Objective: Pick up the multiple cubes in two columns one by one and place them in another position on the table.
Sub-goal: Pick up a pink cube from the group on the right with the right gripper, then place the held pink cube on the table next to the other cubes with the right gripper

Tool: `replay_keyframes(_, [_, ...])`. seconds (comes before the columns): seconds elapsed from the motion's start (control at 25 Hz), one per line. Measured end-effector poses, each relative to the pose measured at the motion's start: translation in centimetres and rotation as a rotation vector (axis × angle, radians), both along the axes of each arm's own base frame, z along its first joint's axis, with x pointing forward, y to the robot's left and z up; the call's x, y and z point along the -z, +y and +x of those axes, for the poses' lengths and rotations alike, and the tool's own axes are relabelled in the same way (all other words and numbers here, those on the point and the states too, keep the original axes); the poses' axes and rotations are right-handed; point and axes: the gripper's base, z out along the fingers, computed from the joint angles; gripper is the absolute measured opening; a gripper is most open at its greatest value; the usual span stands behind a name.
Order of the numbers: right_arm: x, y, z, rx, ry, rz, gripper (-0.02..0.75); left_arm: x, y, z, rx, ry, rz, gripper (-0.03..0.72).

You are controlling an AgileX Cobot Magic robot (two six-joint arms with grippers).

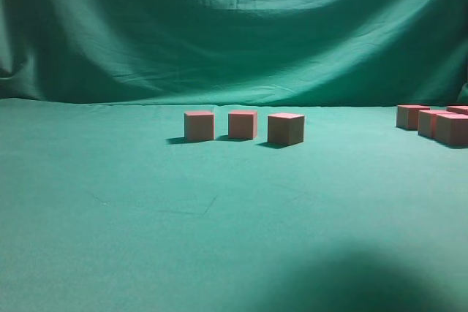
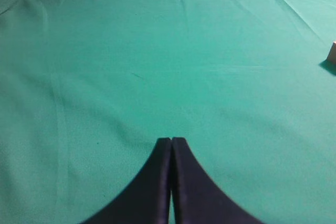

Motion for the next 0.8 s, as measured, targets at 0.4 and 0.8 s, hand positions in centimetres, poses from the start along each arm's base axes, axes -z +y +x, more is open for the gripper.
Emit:
replay_keyframes(0.4, [2.0, 6.9, -0.7, -0.337, -0.102, -0.03, 0.266, 0.0, 0.0, 0.0, 0.0, 0.0, 0.0, 0.0])
replay_keyframes(0.8, [5.9, 15.6, 4.0, -0.527, -0.025, -0.119, 0.266, 0.0, 0.0, 0.0, 0.0, 0.0, 0.0, 0.0])
